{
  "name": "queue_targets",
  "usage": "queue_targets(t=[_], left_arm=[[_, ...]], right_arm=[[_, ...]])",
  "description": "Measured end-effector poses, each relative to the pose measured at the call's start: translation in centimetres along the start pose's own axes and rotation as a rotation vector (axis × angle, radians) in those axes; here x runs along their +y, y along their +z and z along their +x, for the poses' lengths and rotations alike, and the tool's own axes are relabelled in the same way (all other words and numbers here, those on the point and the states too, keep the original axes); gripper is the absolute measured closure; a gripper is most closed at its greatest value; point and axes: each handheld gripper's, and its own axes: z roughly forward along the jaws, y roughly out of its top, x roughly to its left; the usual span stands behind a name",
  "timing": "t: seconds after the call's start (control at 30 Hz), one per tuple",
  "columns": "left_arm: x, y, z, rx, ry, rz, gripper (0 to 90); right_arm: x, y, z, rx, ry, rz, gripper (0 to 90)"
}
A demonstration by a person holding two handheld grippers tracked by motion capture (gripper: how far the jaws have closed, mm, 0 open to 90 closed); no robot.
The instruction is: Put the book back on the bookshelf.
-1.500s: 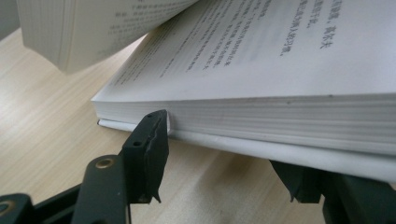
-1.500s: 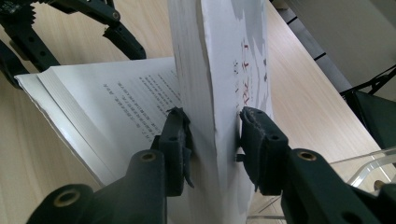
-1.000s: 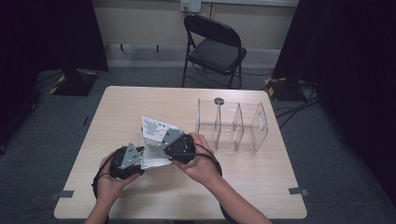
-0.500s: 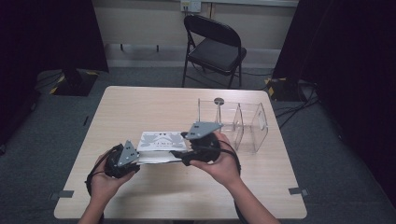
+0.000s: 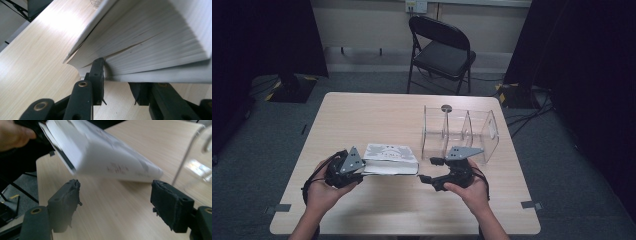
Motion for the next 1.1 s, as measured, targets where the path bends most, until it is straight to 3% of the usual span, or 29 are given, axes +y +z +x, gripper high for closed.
queue_targets(t=[0.03, 0.1, 0.2, 0.23, 0.27, 0.3, 0.33, 0.4, 0.47, 0.6, 0.7, 0.73, 0.77, 0.8, 0.9, 0.93, 1.0, 1.1], left_arm=[[0.0, -0.1, 0.2, -0.004, 0.013, 0.015, 67.0], [-0.1, -0.2, 0.2, -0.014, -0.006, 0.008, 67.3], [-0.2, -0.2, 0.3, -0.022, -0.025, 0.004, 67.5], [-0.2, -0.2, 0.3, -0.022, -0.025, 0.004, 67.5], [-0.1, -0.3, 0.4, -0.027, -0.025, 0.011, 67.6], [-0.1, -0.3, 0.4, -0.027, -0.025, 0.011, 67.6], [0.0, -0.4, 0.5, -0.037, -0.031, 0.012, 67.6], [0.1, -0.5, 0.6, -0.038, -0.017, 0.026, 67.6], [0.2, -0.5, 0.5, -0.052, -0.045, 0.018, 67.6], [0.3, -0.6, 0.6, -0.058, -0.059, 0.027, 68.1], [0.3, -0.7, 0.6, -0.068, -0.091, 0.016, 68.3], [0.4, -0.7, 0.6, -0.08, -0.119, 0.01, 68.4], [0.4, -0.7, 0.6, -0.083, -0.119, 0.013, 68.5], [0.4, -0.9, 0.9, -0.083, -0.091, 0.034, 68.5], [0.5, -0.9, 0.9, -0.089, -0.106, 0.026, 68.6], [0.6, -1.0, 1.0, -0.095, -0.097, 0.047, 68.6], [0.6, -1.1, 0.8, -0.106, -0.121, 0.032, 68.8], [0.8, -1.3, 0.8, -0.121, -0.114, 0.041, 69.0]], right_arm=[[-0.3, -0.2, -0.2, -0.016, -0.003, 0.019, 22.5], [-1.1, -0.2, -0.3, -0.049, -0.044, 0.068, 21.7], [-3.9, 0.9, -0.9, -0.063, -0.042, 0.153, 18.9], [-3.9, 0.9, -0.9, -0.063, -0.042, 0.153, 18.9], [-5.3, 1.5, -1.2, -0.062, -0.03, 0.203, 18.6], [-5.3, 1.5, -1.2, -0.062, -0.03, 0.203, 18.6], [-6.0, 1.9, -1.3, -0.094, -0.051, 0.248, 18.7], [-6.3, 2.2, -1.4, -0.128, -0.087, 0.281, 18.6], [-6.7, 2.4, -1.6, -0.14, -0.086, 0.286, 18.6], [-7.7, 2.8, -2.0, -0.165, -0.07, 0.321, 17.2], [-8.0, 2.8, -2.0, -0.175, -0.075, 0.308, 16.6], [-8.0, 2.8, -2.1, -0.167, -0.075, 0.307, 16.6], [-8.0, 2.8, -2.1, -0.168, -0.077, 0.308, 16.6], [-8.0, 2.8, -2.1, -0.181, -0.083, 0.308, 16.6], [-8.1, 2.8, -1.9, -0.203, -0.085, 0.309, 15.7], [-8.3, 3.0, -2.0, -0.202, -0.092, 0.291, 13.5], [-8.4, 3.0, -2.0, -0.209, -0.088, 0.274, 13.1], [-8.6, 3.0, -2.0, -0.213, -0.086, 0.259, 13.0]])
